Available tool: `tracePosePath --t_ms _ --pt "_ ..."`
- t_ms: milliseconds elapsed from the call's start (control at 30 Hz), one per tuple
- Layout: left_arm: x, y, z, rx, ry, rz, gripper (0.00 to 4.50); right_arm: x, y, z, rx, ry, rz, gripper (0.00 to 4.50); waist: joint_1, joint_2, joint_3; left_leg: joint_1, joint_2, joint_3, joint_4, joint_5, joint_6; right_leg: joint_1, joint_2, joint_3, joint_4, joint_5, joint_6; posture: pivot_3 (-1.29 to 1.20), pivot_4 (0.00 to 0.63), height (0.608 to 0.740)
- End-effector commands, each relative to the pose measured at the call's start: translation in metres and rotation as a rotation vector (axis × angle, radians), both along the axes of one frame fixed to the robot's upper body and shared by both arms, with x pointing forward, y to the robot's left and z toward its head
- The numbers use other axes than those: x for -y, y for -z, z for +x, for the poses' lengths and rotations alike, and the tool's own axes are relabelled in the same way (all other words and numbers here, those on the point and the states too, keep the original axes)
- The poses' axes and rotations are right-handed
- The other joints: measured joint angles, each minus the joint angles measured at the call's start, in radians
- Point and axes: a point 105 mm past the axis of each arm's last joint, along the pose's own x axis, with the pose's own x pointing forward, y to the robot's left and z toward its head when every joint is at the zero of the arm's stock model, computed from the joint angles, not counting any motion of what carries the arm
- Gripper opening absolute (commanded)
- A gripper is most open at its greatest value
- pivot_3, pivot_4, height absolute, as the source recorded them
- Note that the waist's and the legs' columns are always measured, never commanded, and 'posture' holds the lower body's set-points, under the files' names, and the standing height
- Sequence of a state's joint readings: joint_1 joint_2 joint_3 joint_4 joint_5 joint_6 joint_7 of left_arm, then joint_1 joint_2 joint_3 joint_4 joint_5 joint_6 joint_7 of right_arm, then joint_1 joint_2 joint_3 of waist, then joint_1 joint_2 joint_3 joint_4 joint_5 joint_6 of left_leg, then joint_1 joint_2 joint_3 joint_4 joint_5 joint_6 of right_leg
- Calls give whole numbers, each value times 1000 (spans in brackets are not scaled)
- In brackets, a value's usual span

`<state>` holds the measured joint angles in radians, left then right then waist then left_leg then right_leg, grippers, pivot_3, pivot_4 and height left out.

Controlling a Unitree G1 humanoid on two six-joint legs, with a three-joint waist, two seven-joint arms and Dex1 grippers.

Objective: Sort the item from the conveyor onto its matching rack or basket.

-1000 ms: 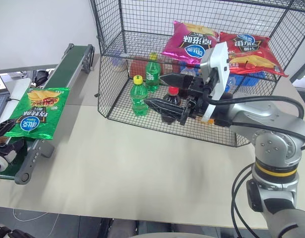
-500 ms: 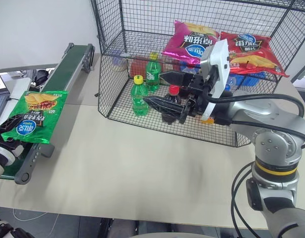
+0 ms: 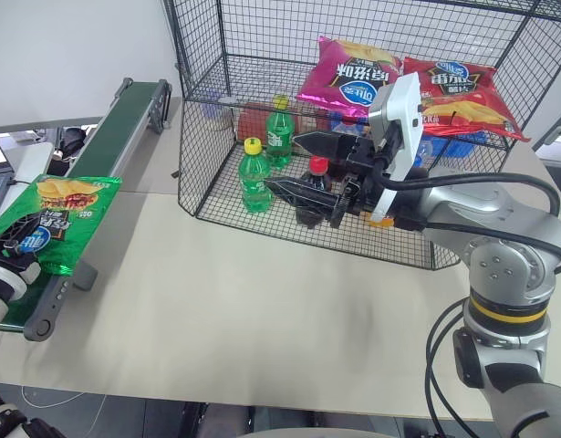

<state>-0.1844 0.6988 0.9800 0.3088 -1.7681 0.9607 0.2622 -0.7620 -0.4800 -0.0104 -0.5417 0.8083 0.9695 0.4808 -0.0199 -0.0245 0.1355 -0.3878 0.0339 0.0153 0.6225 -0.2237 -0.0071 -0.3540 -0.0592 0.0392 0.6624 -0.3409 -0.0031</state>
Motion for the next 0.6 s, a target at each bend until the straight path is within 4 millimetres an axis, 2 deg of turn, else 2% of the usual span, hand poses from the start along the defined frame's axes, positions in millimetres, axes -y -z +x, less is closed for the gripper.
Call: tracePosePath --t_ms 33,67,100,167,267,467,600 --pt "4 -20 0 63 -2 32 764 2 -11 -5 58 -5 21 4500 0 0 0 0 0 0 0 0 0 0 0 0 0 0 0 0 150 740" --pt "5 -21 0 67 -3 32 286 3 -11 -5 58 -4 21 4500 0 0 0 0 0 0 0 0 0 0 0 0 0 0 0 0 150 740" --pt "6 -23 0 74 -3 32 98 3 -10 -4 58 -3 20 4500 0 0 0 0 0 0 0 0 0 0 0 0 0 0 0 0 150 740" --pt "10 -28 1 85 0 35 98 3 -10 -4 59 -1 18 4500 0 0 0 0 0 0 -1 0 0 0 0 0 0 0 0 0 150 740" --pt "27 -49 6 152 57 73 98 4 -11 -3 73 4 14 4500 1 -1 1 0 0 0 -1 0 0 0 0 0 -1 0 0 0 150 740" --pt "85 -96 12 327 285 200 98 11 -17 -5 110 14 12 4500 5 -1 1 -1 0 0 -1 0 -1 1 0 0 -3 0 0 0 150 740" --pt "154 -127 13 493 565 334 98 18 -36 -10 160 24 45 4500 6 -2 3 -1 -1 0 -2 2 -3 1 1 0 -4 0 0 0 150 740"
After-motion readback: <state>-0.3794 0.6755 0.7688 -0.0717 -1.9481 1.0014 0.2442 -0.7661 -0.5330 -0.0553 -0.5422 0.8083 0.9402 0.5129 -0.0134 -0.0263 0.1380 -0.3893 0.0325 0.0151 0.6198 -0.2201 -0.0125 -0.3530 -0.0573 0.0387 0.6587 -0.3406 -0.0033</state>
